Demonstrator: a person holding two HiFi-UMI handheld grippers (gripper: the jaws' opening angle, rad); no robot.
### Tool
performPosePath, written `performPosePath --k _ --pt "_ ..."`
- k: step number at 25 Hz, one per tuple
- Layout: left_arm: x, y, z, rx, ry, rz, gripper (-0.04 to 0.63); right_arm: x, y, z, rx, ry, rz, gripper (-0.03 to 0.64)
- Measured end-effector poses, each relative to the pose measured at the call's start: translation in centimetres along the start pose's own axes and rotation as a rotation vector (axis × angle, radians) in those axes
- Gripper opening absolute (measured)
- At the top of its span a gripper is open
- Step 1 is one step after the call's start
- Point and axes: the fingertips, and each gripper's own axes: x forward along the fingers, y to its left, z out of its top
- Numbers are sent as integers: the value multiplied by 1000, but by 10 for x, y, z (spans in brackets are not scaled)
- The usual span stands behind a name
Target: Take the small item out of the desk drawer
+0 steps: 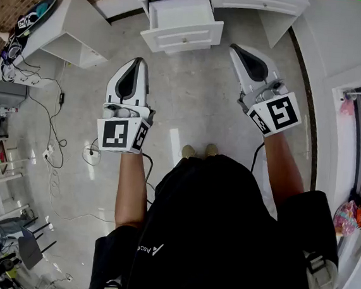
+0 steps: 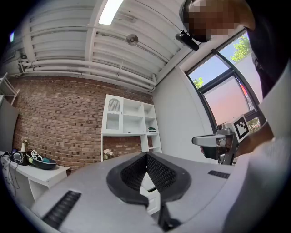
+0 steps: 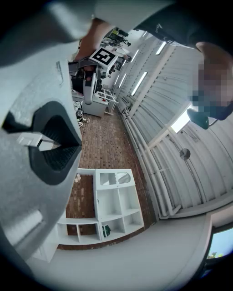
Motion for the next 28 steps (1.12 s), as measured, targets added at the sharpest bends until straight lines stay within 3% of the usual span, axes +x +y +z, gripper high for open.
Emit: performPosePath --k 13,15,20,25,28 --pt "-2 -1 3 1 -2 8 0 -4 4 7 -3 -38 15 3" --pt "-1 -1 2 1 -1 11 0 -3 2 7 -2 -40 17 60" --pt "6 -5 1 7 3 23 0 -4 -7 0 -9 -26 18 93" --pt "16 -7 0 12 12 48 0 3 -20 -9 -3 -7 35 192" --pt "24 -10 1 20 18 60 0 7 -29 -13 -5 3 51 216"
